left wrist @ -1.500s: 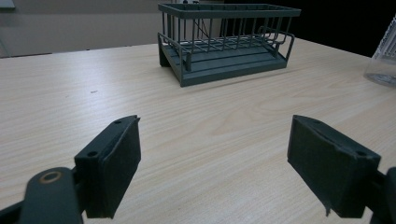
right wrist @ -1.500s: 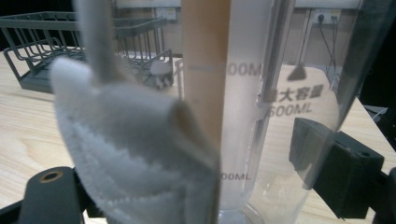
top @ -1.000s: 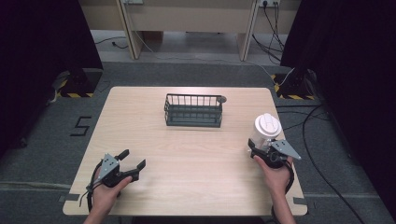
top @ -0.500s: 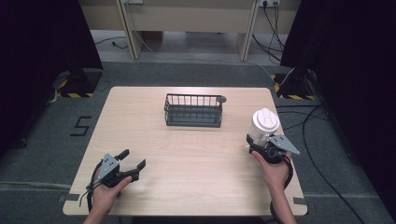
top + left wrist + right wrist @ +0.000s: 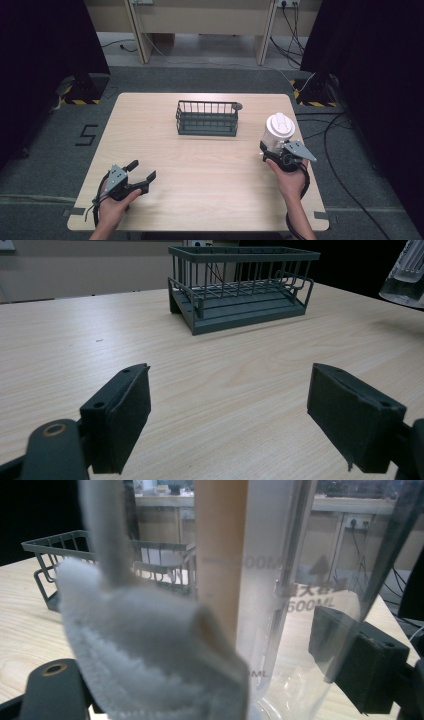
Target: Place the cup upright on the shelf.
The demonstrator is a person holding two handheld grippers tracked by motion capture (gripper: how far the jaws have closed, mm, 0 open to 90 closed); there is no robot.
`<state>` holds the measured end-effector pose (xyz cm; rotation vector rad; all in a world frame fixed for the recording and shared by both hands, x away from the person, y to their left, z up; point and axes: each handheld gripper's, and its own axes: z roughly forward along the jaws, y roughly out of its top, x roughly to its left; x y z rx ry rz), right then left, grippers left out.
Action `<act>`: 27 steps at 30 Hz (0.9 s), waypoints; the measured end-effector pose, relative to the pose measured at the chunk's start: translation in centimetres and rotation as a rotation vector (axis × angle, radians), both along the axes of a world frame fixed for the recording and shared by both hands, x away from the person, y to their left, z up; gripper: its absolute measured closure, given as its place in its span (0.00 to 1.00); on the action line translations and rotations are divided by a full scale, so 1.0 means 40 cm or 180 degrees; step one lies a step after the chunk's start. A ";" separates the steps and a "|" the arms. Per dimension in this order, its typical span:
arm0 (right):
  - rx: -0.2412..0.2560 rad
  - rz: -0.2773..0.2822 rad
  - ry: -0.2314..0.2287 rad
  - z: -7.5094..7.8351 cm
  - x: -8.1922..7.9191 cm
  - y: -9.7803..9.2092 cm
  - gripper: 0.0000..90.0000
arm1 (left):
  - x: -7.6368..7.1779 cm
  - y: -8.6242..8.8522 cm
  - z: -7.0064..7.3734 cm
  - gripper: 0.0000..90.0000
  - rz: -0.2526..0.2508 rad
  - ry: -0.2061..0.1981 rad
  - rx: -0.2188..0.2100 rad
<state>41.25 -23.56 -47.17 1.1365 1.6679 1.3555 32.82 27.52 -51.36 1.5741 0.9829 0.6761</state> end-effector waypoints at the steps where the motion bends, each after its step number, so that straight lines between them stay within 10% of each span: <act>1: 0.0001 0.0018 0.0005 0.003 0.005 0.008 0.20 | 0.000 0.001 0.000 0.19 0.0000 0.0000 -0.0001; 27: 0.0066 0.0186 -0.0093 0.059 0.072 0.109 0.20 | 0.000 0.004 0.004 0.19 -0.0002 -0.0022 -0.0035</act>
